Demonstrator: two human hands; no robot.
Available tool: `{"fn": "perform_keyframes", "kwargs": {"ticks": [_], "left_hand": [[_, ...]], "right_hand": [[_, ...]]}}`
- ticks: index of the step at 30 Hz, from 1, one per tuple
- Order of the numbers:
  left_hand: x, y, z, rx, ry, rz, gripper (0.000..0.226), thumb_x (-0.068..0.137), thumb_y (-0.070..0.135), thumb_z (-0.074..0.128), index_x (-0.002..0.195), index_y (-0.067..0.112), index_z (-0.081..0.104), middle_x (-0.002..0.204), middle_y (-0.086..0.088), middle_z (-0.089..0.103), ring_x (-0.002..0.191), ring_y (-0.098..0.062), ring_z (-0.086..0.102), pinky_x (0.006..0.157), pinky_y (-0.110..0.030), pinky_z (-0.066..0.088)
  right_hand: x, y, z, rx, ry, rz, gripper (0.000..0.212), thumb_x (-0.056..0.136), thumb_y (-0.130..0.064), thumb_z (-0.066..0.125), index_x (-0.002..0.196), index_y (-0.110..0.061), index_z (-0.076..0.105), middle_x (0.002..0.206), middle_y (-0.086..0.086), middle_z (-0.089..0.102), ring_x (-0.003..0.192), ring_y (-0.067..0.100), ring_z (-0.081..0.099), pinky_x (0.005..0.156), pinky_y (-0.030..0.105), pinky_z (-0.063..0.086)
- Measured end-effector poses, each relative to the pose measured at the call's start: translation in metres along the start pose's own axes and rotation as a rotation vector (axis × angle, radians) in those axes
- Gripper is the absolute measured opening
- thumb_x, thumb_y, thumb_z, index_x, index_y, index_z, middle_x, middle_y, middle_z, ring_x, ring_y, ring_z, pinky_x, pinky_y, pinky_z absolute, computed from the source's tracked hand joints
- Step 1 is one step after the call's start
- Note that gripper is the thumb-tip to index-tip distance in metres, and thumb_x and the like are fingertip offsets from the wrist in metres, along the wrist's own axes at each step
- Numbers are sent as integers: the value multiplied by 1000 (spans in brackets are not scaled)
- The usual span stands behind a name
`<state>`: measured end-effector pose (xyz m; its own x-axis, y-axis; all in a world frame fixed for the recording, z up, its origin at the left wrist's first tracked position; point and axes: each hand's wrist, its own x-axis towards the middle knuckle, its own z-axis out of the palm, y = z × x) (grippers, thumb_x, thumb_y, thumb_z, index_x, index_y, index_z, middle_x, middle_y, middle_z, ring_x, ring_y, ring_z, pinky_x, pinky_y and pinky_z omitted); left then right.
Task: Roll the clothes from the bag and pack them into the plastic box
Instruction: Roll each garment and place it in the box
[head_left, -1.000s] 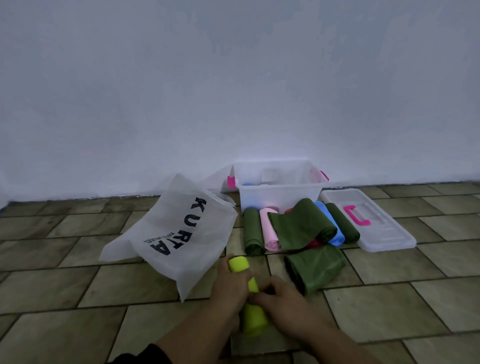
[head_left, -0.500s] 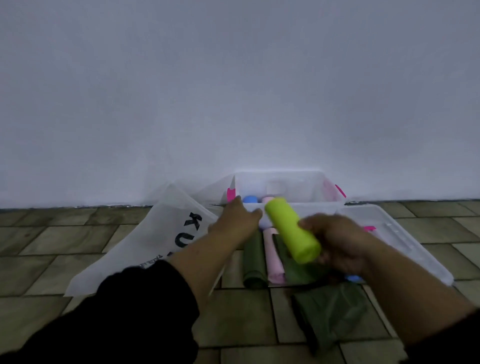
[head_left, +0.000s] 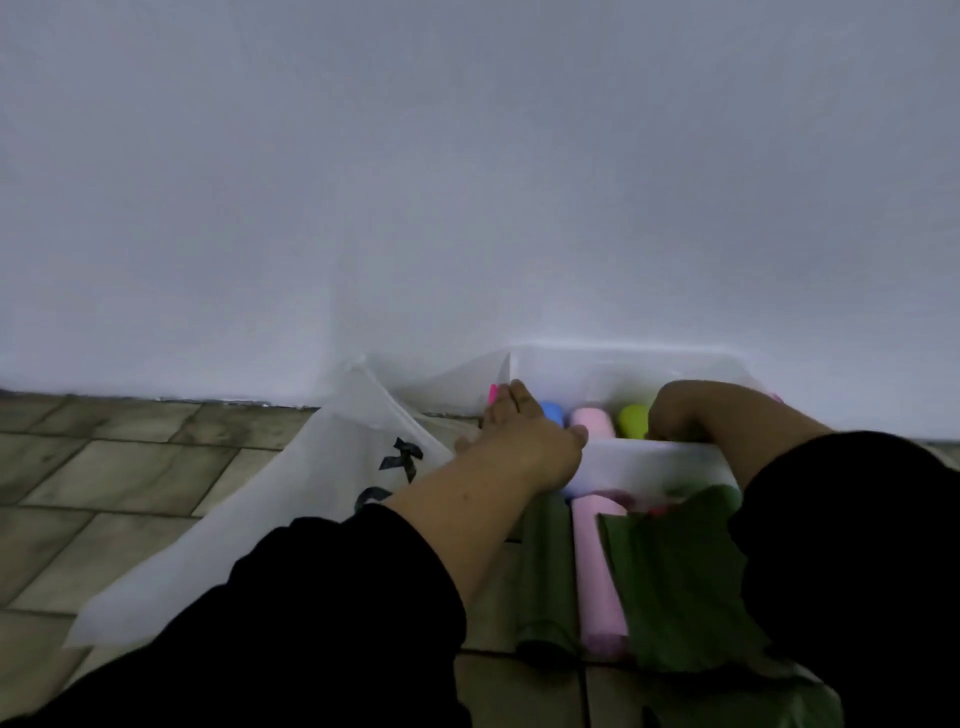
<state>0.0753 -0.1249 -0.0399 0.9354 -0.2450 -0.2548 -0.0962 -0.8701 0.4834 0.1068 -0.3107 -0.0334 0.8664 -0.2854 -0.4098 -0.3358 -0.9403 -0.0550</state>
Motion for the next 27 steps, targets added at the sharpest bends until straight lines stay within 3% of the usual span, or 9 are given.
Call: {"fn": "perform_keyframes", "kwargs": {"ticks": [3,6,7,11,14,17,19,23,27], "left_hand": [[-1,0,-1,17,-20,3,87,98,51,33,148,4,-19,159,-11,-19,148,-26,-10,120,-48,7],[2,-2,1,34,-21,6,87,97,52,32,148,4,-20,159,-10,-19,148,-25,-10,120,-47,7],[3,-2,1,40,-23,4,87,97,52,32,148,4,-20,159,-10,-19,148,-25,-11,120,-47,7],[5,-4,3,36,-24,1,87,97,53,31,148,5,-20,159,-10,-19,148,-25,-11,120,-49,8],[5,-4,2,25,-24,-8,87,97,53,32,148,4,-20,160,-9,-19,148,-24,-11,120,-49,8],[4,-4,3,7,-25,-26,87,97,53,32,148,5,-19,160,-8,-19,148,-23,-12,120,-50,9],[3,-3,3,11,-12,-22,87,97,53,32,148,4,-19,160,-8,-18,148,-23,-12,120,-48,6],[-8,1,-1,1,13,20,84,99,50,33,148,2,-15,160,-11,-14,148,-26,-9,119,-36,2],[-24,-2,-2,-132,39,45,84,96,54,37,151,15,-13,159,-10,-18,148,-26,-7,119,-39,7]], "right_hand": [[12,-8,6,23,-74,-18,22,88,-18,59,107,-7,65,124,16,59,99,24,55,80,31,40],[30,-7,10,-81,-43,-47,8,75,-17,59,71,-12,63,120,16,62,99,24,59,91,37,47],[36,-4,10,-123,-36,-59,8,73,-19,58,70,-12,60,119,15,63,101,26,59,95,40,47],[34,2,5,-170,-119,-116,26,71,-28,63,93,-16,70,114,10,65,97,27,62,94,43,49],[2,3,-13,-13,-176,-161,27,86,-21,62,113,-24,63,107,3,62,88,22,64,70,33,55],[-37,22,-30,333,167,-206,14,86,-9,63,95,-18,69,90,3,70,76,16,68,54,25,49],[-67,40,-29,349,260,-151,3,82,-10,66,82,-11,69,77,4,71,65,17,67,49,24,46],[-101,62,4,118,207,-9,19,83,-25,68,94,-10,67,98,8,68,85,23,62,74,30,48],[-117,68,37,372,650,-45,29,80,-24,66,108,-21,59,109,1,57,94,21,58,78,33,46]]}}
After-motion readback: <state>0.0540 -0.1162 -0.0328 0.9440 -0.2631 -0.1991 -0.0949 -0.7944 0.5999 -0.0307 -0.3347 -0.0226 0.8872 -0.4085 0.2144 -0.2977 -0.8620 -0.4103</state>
